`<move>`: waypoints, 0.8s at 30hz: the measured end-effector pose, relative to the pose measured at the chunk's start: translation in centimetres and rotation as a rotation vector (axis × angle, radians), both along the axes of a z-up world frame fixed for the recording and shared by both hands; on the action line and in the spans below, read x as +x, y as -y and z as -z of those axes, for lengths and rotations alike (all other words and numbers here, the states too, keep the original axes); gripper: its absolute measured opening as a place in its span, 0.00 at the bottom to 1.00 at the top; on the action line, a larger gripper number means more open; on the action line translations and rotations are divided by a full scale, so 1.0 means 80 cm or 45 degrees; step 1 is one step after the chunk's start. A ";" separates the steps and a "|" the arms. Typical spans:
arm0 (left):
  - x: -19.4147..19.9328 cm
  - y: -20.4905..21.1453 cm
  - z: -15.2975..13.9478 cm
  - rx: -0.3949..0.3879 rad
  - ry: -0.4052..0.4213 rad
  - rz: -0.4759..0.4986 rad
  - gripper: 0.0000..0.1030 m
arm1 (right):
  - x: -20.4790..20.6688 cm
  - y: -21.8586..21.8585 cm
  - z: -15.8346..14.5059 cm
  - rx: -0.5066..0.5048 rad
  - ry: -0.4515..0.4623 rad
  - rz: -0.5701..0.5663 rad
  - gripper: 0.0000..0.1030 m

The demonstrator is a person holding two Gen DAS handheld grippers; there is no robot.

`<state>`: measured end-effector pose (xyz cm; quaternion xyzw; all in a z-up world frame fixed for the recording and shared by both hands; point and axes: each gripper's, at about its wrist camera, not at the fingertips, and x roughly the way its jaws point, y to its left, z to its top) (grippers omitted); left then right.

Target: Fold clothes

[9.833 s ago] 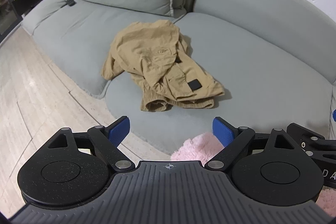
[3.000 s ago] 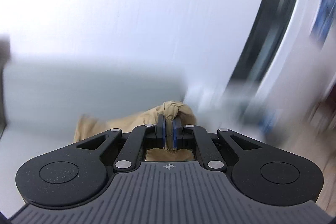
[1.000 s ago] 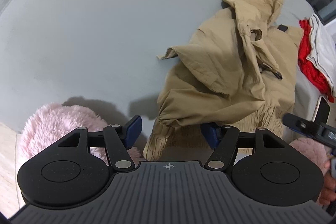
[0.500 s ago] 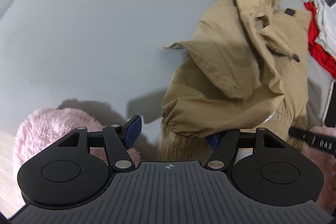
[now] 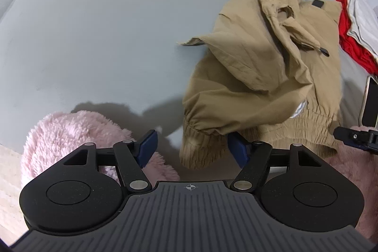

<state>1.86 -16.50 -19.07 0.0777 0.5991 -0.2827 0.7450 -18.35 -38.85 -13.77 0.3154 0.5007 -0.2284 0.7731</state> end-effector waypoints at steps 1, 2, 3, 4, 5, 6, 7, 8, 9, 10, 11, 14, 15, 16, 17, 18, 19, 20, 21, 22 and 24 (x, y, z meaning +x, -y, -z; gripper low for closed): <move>-0.001 0.000 0.000 0.003 0.005 0.006 0.71 | 0.001 -0.001 0.000 0.002 -0.001 -0.007 0.64; -0.003 0.000 0.000 0.007 0.012 0.012 0.71 | -0.001 -0.001 -0.001 0.003 0.000 -0.008 0.64; -0.004 0.001 0.001 0.009 0.016 0.016 0.71 | -0.002 -0.001 -0.002 0.005 0.000 -0.007 0.64; -0.005 0.001 0.001 0.009 0.025 0.021 0.71 | -0.004 -0.001 -0.004 0.005 0.002 -0.005 0.64; -0.006 0.001 0.002 0.011 0.035 0.029 0.71 | -0.005 -0.001 -0.004 0.005 0.003 -0.005 0.64; -0.007 0.001 0.003 0.012 0.040 0.034 0.71 | -0.005 -0.001 -0.004 0.005 0.003 -0.004 0.64; -0.009 0.000 0.004 0.013 0.050 0.045 0.71 | -0.006 0.000 -0.004 0.006 0.001 -0.003 0.64; -0.011 -0.001 0.005 0.013 0.060 0.058 0.71 | -0.007 0.000 -0.004 0.006 0.001 -0.001 0.64; -0.013 -0.002 0.004 0.009 0.067 0.069 0.71 | -0.008 0.000 -0.003 0.006 0.002 0.002 0.64; -0.015 -0.002 0.003 0.004 0.072 0.079 0.71 | -0.007 0.001 -0.002 0.006 0.000 0.004 0.64; -0.016 -0.003 0.002 -0.010 0.070 0.087 0.71 | -0.007 0.001 -0.002 0.005 0.000 0.005 0.64; -0.015 -0.005 -0.004 -0.076 0.053 0.090 0.71 | -0.008 0.006 -0.002 0.005 0.007 0.025 0.64; -0.014 -0.005 -0.006 -0.097 0.049 0.087 0.71 | -0.009 0.009 -0.002 0.007 0.014 0.037 0.65; -0.012 -0.006 -0.008 -0.116 0.046 0.084 0.72 | -0.011 0.015 -0.003 0.014 0.025 0.055 0.65; -0.010 -0.008 -0.009 -0.135 0.042 0.081 0.72 | -0.013 0.019 -0.003 0.023 0.035 0.068 0.66; -0.009 -0.008 -0.009 -0.145 0.039 0.081 0.73 | -0.015 0.023 -0.003 0.033 0.046 0.081 0.70; -0.008 -0.009 -0.009 -0.157 0.034 0.085 0.73 | -0.017 0.029 -0.001 0.052 0.058 0.099 0.70; -0.007 -0.009 -0.009 -0.163 0.030 0.095 0.73 | -0.018 0.031 0.000 0.064 0.064 0.109 0.71; -0.007 -0.009 -0.008 -0.164 0.029 0.105 0.73 | -0.019 0.037 0.003 0.095 0.072 0.126 0.73; -0.007 -0.007 -0.007 -0.156 0.032 0.123 0.73 | -0.019 0.043 0.007 0.125 0.079 0.142 0.73; -0.007 -0.001 -0.004 -0.117 0.050 0.152 0.74 | -0.018 0.047 0.014 0.158 0.065 0.141 0.74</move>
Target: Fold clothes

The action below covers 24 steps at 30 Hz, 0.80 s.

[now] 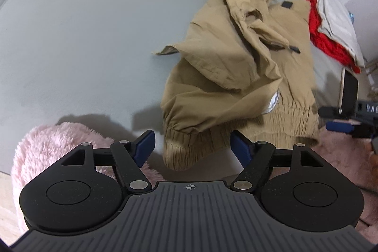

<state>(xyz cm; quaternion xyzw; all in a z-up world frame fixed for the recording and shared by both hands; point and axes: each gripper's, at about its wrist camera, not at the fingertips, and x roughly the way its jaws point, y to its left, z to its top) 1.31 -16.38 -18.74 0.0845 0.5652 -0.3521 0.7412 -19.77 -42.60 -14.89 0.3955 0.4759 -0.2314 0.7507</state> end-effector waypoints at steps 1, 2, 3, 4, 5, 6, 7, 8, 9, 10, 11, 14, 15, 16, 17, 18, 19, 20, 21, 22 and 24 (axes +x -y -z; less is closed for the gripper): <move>0.001 0.004 0.002 0.020 0.012 0.006 0.74 | 0.002 0.001 0.006 0.016 -0.013 -0.004 0.74; 0.004 0.009 0.005 0.035 0.021 0.005 0.74 | 0.002 0.001 0.008 0.019 -0.016 -0.005 0.73; 0.006 0.011 0.008 0.040 0.020 0.003 0.74 | 0.004 0.001 0.014 0.030 -0.024 -0.013 0.73; 0.008 0.013 0.011 0.043 0.014 0.001 0.74 | 0.006 0.000 0.020 0.042 -0.031 -0.021 0.73; 0.010 0.015 0.015 0.046 0.006 0.000 0.74 | 0.008 -0.001 0.023 0.052 -0.028 -0.028 0.72; 0.012 0.018 0.018 0.050 -0.002 0.002 0.74 | 0.011 -0.003 0.026 0.062 -0.024 -0.034 0.72; 0.013 0.021 0.020 0.055 -0.006 0.004 0.74 | 0.014 -0.005 0.030 0.073 -0.004 -0.044 0.70; 0.013 0.022 0.021 0.058 -0.006 0.007 0.74 | 0.016 -0.007 0.032 0.074 0.007 -0.048 0.66; 0.012 0.023 0.021 0.061 -0.006 0.010 0.74 | 0.021 -0.011 0.033 0.069 0.025 -0.056 0.63; 0.011 0.024 0.021 0.063 -0.005 0.012 0.74 | 0.028 -0.018 0.032 0.040 0.033 -0.075 0.55; 0.010 0.025 0.020 0.058 -0.006 0.017 0.74 | 0.030 -0.020 0.030 0.016 0.032 -0.086 0.35; 0.009 0.025 0.015 0.032 -0.002 0.017 0.74 | 0.035 -0.039 0.002 -0.186 0.031 -0.200 0.13; 0.010 0.024 0.014 0.028 0.001 0.011 0.74 | 0.033 -0.042 -0.008 -0.219 0.037 -0.215 0.12; 0.012 0.024 0.014 0.022 0.002 -0.008 0.74 | 0.026 -0.045 -0.022 -0.260 0.043 -0.222 0.11; 0.014 0.026 0.015 0.014 -0.011 -0.018 0.77 | 0.021 -0.046 -0.028 -0.273 0.045 -0.220 0.11; 0.015 0.028 0.017 0.006 -0.028 -0.024 0.78 | 0.012 -0.044 -0.037 -0.280 0.047 -0.220 0.11; 0.016 0.031 0.018 -0.002 -0.045 -0.030 0.78 | 0.004 -0.042 -0.045 -0.285 0.048 -0.219 0.11; 0.013 0.038 0.017 0.004 -0.043 -0.008 0.77 | -0.001 -0.041 -0.046 -0.279 0.040 -0.213 0.12; 0.009 0.043 0.015 0.012 -0.031 0.016 0.76 | -0.006 -0.040 -0.046 -0.274 0.033 -0.207 0.12; -0.003 0.055 0.007 0.025 0.015 0.091 0.75 | -0.009 -0.039 -0.044 -0.276 0.029 -0.200 0.12; -0.032 0.072 -0.017 0.038 0.127 0.251 0.74 | -0.009 -0.042 -0.037 -0.264 0.027 -0.179 0.13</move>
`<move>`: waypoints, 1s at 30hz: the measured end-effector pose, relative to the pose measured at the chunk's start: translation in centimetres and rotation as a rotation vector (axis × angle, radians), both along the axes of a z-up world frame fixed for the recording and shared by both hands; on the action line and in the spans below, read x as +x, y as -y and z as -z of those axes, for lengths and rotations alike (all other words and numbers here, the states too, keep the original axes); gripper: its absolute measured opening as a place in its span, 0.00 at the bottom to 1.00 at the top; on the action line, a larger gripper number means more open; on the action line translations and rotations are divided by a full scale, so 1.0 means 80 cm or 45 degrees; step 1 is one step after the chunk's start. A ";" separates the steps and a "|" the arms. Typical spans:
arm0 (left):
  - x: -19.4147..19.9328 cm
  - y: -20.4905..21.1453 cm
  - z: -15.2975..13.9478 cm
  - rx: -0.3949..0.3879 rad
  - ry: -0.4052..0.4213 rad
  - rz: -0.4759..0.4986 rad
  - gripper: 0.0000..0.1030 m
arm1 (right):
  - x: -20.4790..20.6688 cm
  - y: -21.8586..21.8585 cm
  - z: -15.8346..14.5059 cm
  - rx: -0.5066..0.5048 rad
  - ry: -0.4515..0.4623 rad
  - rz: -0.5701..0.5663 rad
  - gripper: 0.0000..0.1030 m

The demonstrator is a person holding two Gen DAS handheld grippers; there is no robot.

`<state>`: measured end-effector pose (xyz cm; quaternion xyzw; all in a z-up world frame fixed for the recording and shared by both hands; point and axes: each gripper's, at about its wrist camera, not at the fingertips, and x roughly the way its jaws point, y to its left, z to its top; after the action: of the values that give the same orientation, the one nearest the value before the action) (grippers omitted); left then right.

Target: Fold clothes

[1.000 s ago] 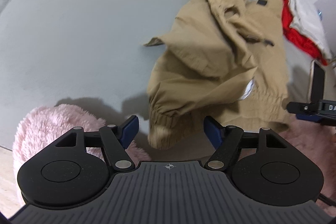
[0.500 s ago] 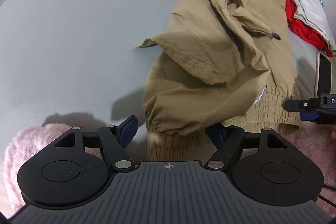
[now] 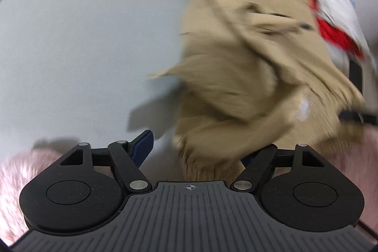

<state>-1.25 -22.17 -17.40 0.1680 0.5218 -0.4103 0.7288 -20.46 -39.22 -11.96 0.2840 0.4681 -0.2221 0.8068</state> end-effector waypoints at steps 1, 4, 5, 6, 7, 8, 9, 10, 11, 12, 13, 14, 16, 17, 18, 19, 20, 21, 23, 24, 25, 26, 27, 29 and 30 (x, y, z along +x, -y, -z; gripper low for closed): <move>-0.013 0.003 -0.014 -0.014 0.053 0.041 0.74 | 0.001 -0.004 0.005 0.009 0.000 0.010 0.14; -0.034 -0.004 -0.057 -0.145 0.110 0.062 0.76 | 0.010 -0.013 0.008 0.011 0.009 0.001 0.16; -0.032 -0.006 -0.069 -0.200 0.109 0.048 0.76 | 0.012 -0.013 0.009 0.016 0.009 -0.002 0.16; -0.026 -0.005 -0.076 -0.236 0.103 0.026 0.77 | 0.014 -0.013 0.010 0.020 0.009 -0.004 0.16; -0.019 -0.002 -0.081 -0.266 0.096 0.002 0.77 | 0.015 -0.012 0.011 0.029 0.013 -0.001 0.16; -0.007 0.006 -0.081 -0.282 0.079 -0.036 0.77 | 0.016 -0.010 0.010 0.042 0.019 0.005 0.17; 0.003 0.015 -0.079 -0.282 0.066 -0.062 0.76 | 0.014 -0.006 0.008 0.052 0.022 0.010 0.18; 0.015 0.029 -0.070 -0.257 0.036 -0.081 0.74 | 0.011 0.002 0.006 0.071 0.029 0.019 0.18; 0.030 0.045 -0.059 -0.224 -0.001 -0.100 0.70 | 0.011 0.002 0.005 0.076 0.032 0.019 0.19; 0.041 0.055 -0.049 -0.203 -0.053 -0.115 0.68 | 0.011 0.003 0.004 0.081 0.035 0.018 0.19; 0.050 0.064 -0.038 -0.186 -0.111 -0.130 0.67 | 0.011 0.004 0.004 0.086 0.039 0.018 0.19; 0.059 0.074 -0.027 -0.169 -0.169 -0.144 0.66 | 0.010 0.005 0.003 0.091 0.042 0.018 0.20; 0.074 0.083 -0.012 -0.149 -0.246 -0.179 0.64 | 0.009 0.005 0.001 0.094 0.049 0.011 0.20; 0.079 0.086 -0.005 -0.146 -0.277 -0.193 0.61 | 0.009 0.006 0.001 0.094 0.051 0.007 0.21; 0.084 0.088 0.000 -0.146 -0.303 -0.203 0.60 | 0.009 0.005 0.002 0.092 0.046 0.003 0.21; 0.089 0.092 0.006 -0.156 -0.342 -0.208 0.51 | 0.009 0.005 0.002 0.090 0.042 -0.001 0.21; 0.095 0.098 0.013 -0.169 -0.385 -0.213 0.35 | 0.010 0.005 0.003 0.088 0.038 -0.005 0.21; 0.101 0.103 0.019 -0.182 -0.429 -0.217 0.25 | 0.010 0.005 0.004 0.088 0.034 -0.005 0.21; 0.110 0.110 0.023 -0.179 -0.442 -0.201 0.07 | 0.011 0.006 0.006 0.089 0.026 -0.006 0.21; 0.115 0.113 0.021 -0.168 -0.414 -0.191 0.06 | 0.011 0.006 0.008 0.090 0.022 -0.006 0.21; 0.121 0.115 0.012 -0.156 -0.340 -0.180 0.06 | 0.011 0.005 0.007 0.090 0.020 -0.007 0.21; 0.132 0.110 -0.003 -0.165 -0.252 -0.205 0.05 | 0.011 0.005 0.007 0.090 0.018 -0.008 0.21; 0.145 0.103 -0.019 -0.182 -0.166 -0.242 0.05 | 0.012 0.004 0.006 0.087 0.017 -0.012 0.21; 0.170 0.090 -0.051 -0.216 0.008 -0.315 0.05 | 0.016 0.002 0.004 0.074 0.014 -0.033 0.21; 0.179 0.082 -0.062 -0.217 0.070 -0.349 0.05 | 0.017 0.000 0.004 0.074 0.013 -0.039 0.21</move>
<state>13.11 -28.74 -12.44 0.0440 0.4830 -0.3452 0.8035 -19.07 -39.25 -12.32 0.3013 0.4745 -0.1945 0.8039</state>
